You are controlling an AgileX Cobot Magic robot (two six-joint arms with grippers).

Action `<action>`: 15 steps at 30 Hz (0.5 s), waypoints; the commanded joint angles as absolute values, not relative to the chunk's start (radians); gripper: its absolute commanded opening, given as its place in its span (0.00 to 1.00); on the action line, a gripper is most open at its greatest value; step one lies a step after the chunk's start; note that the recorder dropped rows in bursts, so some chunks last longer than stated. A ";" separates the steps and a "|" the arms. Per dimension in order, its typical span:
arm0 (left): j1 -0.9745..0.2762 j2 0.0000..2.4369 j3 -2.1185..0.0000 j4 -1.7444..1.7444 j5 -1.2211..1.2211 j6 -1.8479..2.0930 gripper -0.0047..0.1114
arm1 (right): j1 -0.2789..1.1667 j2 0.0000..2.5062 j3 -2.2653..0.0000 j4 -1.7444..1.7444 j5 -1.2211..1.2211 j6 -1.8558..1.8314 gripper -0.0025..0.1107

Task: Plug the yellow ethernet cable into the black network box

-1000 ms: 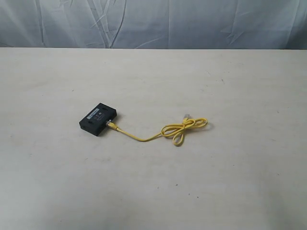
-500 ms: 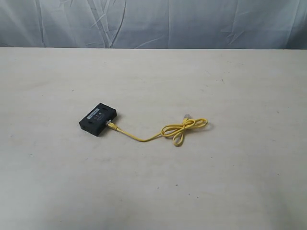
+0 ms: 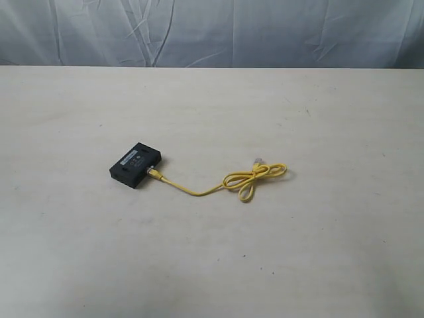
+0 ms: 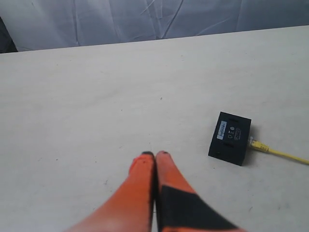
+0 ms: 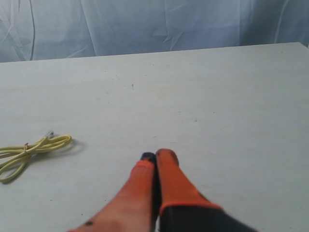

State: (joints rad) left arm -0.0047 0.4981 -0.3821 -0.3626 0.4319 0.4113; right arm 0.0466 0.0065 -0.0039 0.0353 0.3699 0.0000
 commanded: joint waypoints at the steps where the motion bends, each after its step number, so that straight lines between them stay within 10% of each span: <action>1: -0.004 0.495 -0.379 -0.356 0.426 0.411 0.04 | 0.051 0.000 0.000 0.030 0.357 0.000 0.02; 15: 0.001 0.382 -0.379 -0.184 0.417 0.411 0.04 | 0.051 0.000 0.000 0.030 0.357 0.000 0.02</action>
